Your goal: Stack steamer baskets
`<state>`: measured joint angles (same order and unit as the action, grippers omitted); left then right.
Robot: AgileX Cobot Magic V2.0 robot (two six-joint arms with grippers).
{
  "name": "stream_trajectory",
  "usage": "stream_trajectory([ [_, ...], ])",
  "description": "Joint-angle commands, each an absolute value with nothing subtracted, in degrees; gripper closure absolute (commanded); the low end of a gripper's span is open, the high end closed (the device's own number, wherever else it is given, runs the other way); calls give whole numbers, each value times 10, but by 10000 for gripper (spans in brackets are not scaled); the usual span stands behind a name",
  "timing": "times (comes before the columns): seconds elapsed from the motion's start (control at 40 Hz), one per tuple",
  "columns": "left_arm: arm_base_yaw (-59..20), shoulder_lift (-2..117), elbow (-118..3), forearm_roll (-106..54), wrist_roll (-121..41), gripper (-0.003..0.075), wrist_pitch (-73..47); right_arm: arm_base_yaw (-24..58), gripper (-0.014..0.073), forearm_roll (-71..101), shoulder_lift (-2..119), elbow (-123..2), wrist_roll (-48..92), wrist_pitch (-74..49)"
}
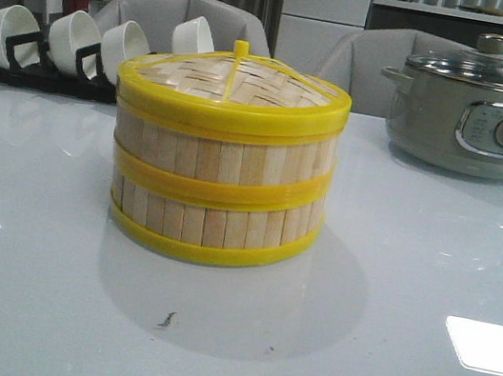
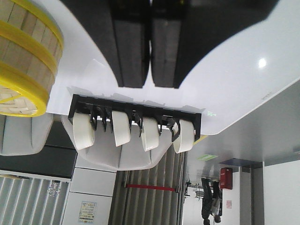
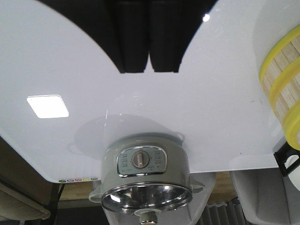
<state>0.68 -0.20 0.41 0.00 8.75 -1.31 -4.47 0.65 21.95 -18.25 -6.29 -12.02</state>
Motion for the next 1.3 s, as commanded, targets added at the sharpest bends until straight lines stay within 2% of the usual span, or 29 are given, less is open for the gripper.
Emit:
stream_trajectory([
  [0.0, 8, -10, 4, 0, 91, 636, 40, -48, 517, 9, 222, -200, -60, -69],
  [0.3, 8, -10, 4, 0, 91, 636, 40, -37, 517, 15, 185, -167, -62, -64],
  [0.65, 8, -10, 4, 0, 91, 636, 40, 6, 517, 15, 28, 9, -62, 31],
  [0.8, 8, -10, 4, 0, 91, 636, 40, 7, 517, 15, -19, 9, -62, -11],
  [1.28, 8, -10, 4, 0, 91, 636, 40, 7, 517, 8, -19, 9, -59, -12],
])
